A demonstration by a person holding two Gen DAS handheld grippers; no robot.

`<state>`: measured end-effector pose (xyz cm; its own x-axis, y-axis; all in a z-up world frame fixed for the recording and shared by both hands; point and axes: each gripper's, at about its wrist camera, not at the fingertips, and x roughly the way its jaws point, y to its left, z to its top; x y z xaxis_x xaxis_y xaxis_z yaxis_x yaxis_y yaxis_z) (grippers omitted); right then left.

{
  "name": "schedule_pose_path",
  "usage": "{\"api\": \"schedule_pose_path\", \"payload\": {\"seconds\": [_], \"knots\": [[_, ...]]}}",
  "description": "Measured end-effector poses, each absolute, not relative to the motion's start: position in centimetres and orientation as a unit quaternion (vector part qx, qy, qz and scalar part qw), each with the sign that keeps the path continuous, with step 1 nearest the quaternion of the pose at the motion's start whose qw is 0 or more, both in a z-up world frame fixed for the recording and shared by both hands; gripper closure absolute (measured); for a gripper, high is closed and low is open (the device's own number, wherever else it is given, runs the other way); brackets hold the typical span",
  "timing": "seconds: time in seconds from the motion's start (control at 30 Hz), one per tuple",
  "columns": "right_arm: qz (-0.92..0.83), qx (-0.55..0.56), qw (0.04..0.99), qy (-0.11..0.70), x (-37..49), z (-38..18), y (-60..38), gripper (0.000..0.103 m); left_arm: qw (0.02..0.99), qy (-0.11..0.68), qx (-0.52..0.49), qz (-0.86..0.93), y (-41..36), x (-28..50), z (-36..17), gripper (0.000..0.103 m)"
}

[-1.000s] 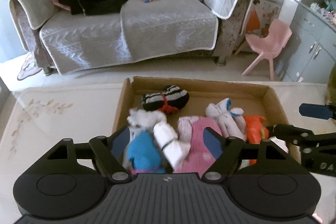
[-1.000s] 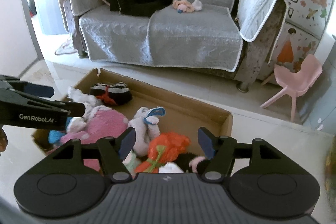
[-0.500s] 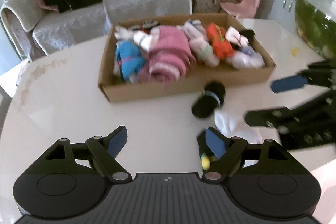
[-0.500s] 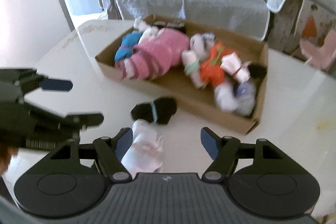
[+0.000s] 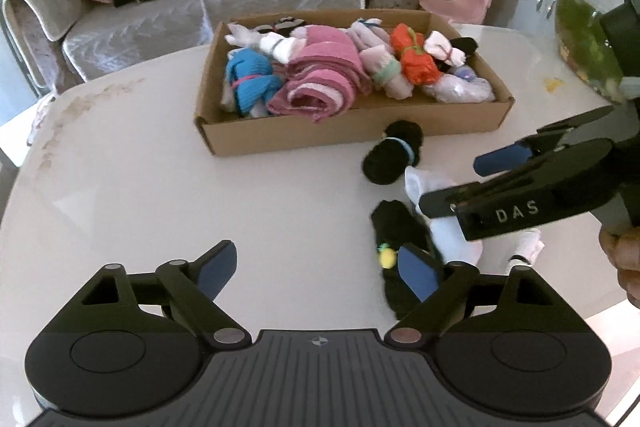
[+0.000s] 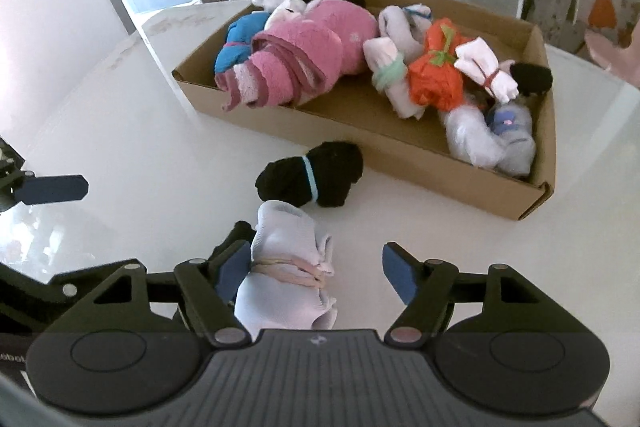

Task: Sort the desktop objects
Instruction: 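Move both open tools back toward the black and grey socks on the table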

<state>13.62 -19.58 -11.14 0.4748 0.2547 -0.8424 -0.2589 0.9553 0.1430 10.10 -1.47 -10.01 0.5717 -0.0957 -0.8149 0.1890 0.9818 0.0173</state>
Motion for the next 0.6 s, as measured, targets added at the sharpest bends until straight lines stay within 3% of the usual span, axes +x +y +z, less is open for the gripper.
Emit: {"api": "schedule_pose_path", "payload": {"seconds": [0.1,0.5,0.6], "knots": [[0.137,-0.006,0.862,0.489,13.1,-10.5,-20.5,0.042,0.881,0.460,0.053,-0.096,-2.6,10.1,-10.2,0.011],[0.139,-0.002,0.852,0.505,13.5,-10.7,-21.3,0.037,0.866,0.482,0.094,-0.092,-6.6,11.7,-14.1,0.008],[0.141,-0.005,0.850,0.508,13.5,-10.8,-20.8,0.037,0.859,0.498,0.077,-0.086,-5.6,12.0,-15.0,0.020]]}}
